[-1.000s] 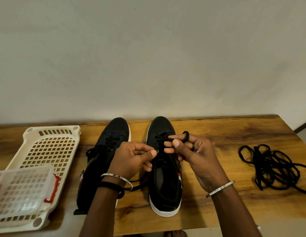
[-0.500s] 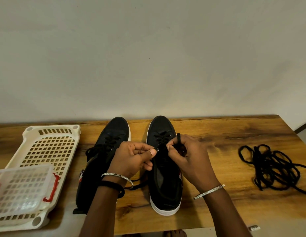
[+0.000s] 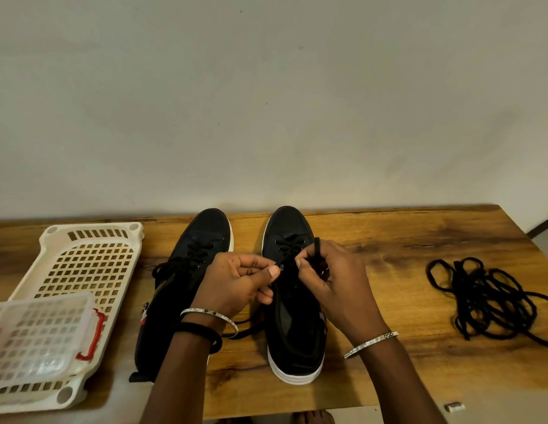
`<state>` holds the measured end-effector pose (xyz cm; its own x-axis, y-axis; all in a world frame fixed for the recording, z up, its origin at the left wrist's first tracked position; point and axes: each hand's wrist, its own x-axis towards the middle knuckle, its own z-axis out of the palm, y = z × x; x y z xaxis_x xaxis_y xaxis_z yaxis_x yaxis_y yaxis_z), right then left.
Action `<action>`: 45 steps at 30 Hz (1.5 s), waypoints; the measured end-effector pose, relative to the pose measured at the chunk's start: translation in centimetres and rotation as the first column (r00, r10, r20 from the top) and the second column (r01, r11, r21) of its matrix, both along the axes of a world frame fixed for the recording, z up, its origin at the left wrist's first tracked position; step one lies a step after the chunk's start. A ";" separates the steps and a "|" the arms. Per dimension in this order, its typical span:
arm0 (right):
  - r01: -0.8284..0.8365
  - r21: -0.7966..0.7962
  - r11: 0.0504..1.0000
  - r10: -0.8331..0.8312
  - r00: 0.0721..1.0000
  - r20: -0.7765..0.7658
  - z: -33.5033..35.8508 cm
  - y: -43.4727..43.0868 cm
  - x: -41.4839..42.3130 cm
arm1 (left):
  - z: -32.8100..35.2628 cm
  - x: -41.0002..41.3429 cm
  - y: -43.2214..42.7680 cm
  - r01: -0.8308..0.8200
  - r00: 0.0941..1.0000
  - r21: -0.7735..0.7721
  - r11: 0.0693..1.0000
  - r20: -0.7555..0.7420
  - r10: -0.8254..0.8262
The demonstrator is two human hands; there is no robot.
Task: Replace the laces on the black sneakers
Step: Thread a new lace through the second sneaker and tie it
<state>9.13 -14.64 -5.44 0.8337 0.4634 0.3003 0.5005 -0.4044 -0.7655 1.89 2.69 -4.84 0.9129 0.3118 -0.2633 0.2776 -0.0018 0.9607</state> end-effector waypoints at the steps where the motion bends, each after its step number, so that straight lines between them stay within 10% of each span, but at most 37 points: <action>1: -0.002 0.004 1.000 0.002 1.000 0.001 0.0 0.1 -0.1 | 0.0 0.0 0.0 0.000 1.000 -0.004 1.000 0.002 0.000; 33: 0.009 -0.065 0.998 -0.002 0.995 0.098 0.2 0.6 -0.8 | 0.0 0.1 -0.2 -0.007 1.000 -0.058 0.998 0.001 0.007; 40: 0.153 0.364 0.919 0.002 0.920 -0.391 0.8 -0.5 -0.1 | -0.1 0.2 -0.1 -0.009 1.000 -0.095 0.995 -0.018 0.007; 45: 0.096 0.373 0.923 0.113 0.858 -0.500 0.9 -0.5 -0.3 | -0.2 0.2 0.0 -0.003 1.000 -0.089 0.996 -0.022 0.001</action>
